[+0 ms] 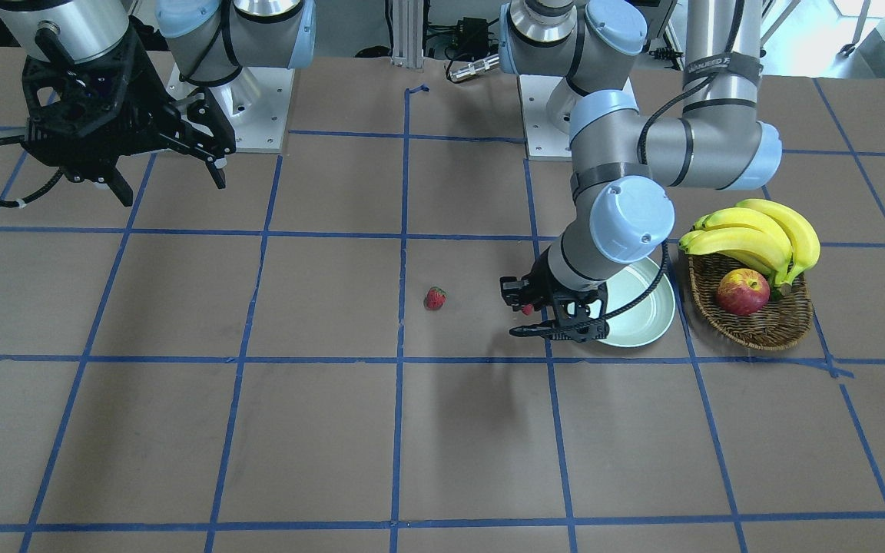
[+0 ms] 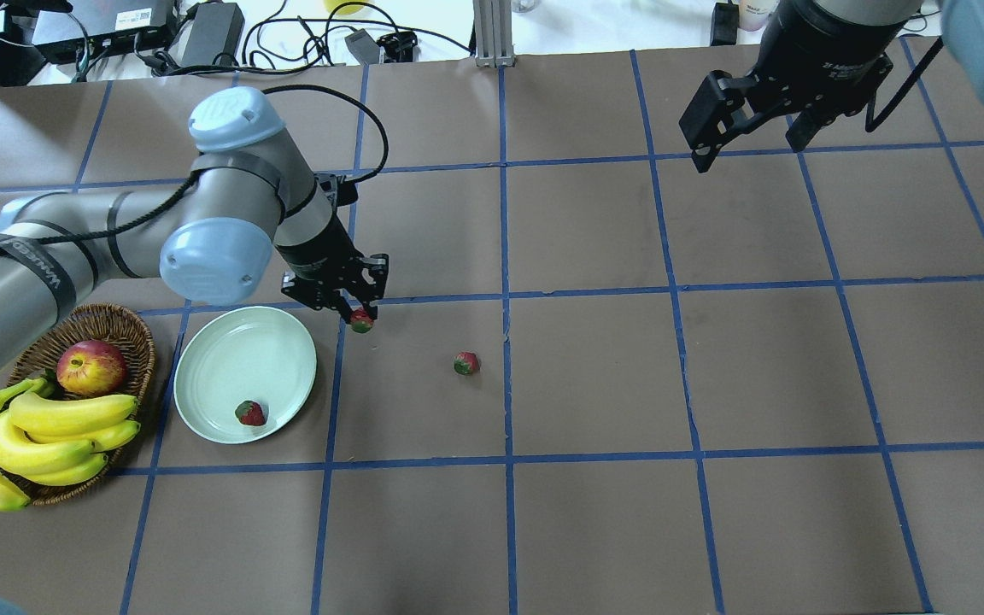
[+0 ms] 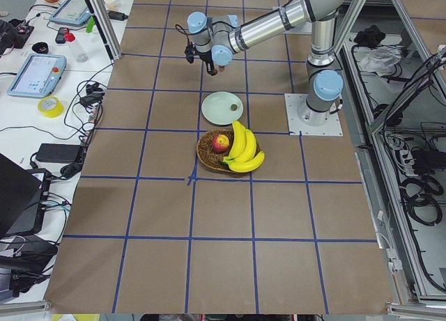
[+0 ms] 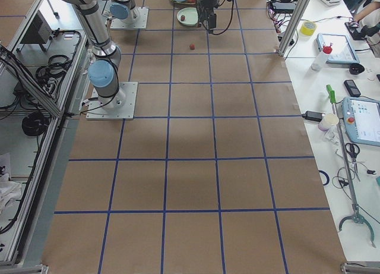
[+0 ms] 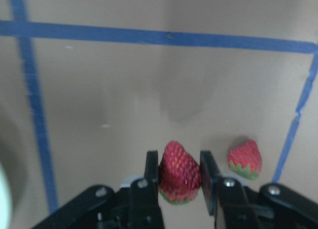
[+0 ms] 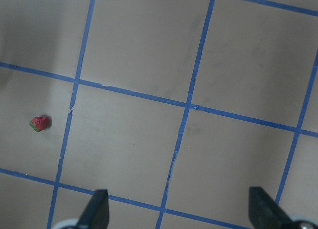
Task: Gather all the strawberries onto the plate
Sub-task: 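Lower the strawberry onto the plate and release it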
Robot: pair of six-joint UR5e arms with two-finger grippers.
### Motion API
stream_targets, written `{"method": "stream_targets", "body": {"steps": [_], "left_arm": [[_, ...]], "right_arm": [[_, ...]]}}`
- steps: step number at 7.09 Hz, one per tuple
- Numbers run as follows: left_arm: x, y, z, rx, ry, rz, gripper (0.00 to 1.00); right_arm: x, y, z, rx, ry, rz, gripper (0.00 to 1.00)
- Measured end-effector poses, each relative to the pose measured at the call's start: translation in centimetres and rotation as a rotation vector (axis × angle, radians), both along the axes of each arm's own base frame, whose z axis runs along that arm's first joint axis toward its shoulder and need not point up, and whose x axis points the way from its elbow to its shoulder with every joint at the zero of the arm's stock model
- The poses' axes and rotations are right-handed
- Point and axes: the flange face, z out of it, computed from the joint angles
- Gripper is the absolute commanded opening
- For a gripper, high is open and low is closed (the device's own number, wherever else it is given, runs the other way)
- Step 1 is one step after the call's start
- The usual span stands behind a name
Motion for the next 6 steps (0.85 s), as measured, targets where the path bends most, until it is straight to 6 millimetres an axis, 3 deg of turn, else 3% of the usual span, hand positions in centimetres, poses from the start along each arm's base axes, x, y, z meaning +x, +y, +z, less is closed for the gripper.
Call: {"method": "stream_targets", "body": {"steps": [2,3,4,5,6], "left_arm": [[8.7,-0.8,0.1,0.045,-0.029,-0.045,0.0],[11.1,-0.4,-0.9,0.068,-0.019,-0.054,0.0],[12.2,0.3,-2.4,0.094,-0.005,-0.063,0.14],[12.7,1.1,-3.6,0.118,0.006,-0.063,0.99],[12.8,1.5,-4.1,0.129,0.01,-0.06,1.0]], "right_arm": [[0.0,0.0,0.0,0.0,0.0,-0.001,1.0],[0.0,0.0,0.0,0.0,0.0,-0.001,1.0],[0.0,0.0,0.0,0.0,0.0,-0.001,1.0],[0.0,0.0,0.0,0.001,0.0,-0.002,1.0],[0.0,0.0,0.0,0.0,0.0,-0.001,1.0]]}}
